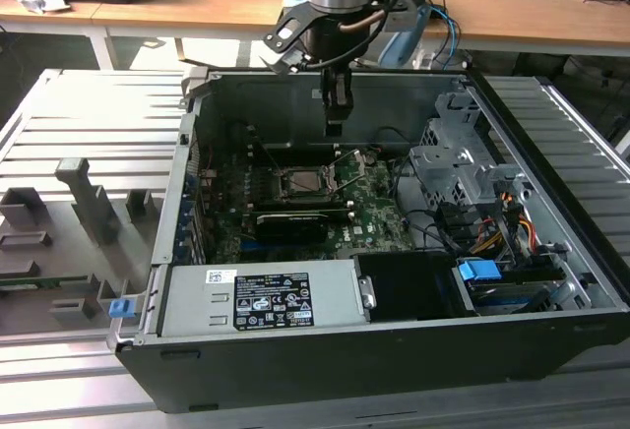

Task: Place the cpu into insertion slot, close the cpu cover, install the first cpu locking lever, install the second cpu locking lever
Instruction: 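Close the cpu cover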

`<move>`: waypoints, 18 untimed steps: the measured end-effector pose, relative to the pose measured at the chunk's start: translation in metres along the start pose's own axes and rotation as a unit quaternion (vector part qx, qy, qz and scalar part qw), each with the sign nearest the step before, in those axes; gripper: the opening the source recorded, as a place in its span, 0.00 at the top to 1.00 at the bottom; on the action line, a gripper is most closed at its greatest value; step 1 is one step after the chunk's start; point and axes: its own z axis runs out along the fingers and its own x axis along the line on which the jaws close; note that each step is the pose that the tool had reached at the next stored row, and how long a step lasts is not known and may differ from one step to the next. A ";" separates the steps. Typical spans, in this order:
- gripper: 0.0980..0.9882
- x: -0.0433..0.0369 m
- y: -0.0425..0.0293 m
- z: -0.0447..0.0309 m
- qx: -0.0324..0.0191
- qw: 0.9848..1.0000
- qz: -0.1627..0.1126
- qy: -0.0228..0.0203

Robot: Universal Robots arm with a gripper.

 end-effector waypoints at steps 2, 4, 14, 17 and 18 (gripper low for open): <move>0.99 0.0000 0.0010 0.0001 0.000 1.000 0.000 0.000; 0.99 0.0001 0.0025 0.0002 0.000 1.000 0.000 0.000; 0.99 0.0025 0.0192 0.0062 0.001 1.000 -0.001 0.000; 0.99 0.0026 0.0191 0.0088 0.001 1.000 -0.001 0.000; 0.99 0.0026 0.0192 0.0093 0.001 1.000 -0.001 0.000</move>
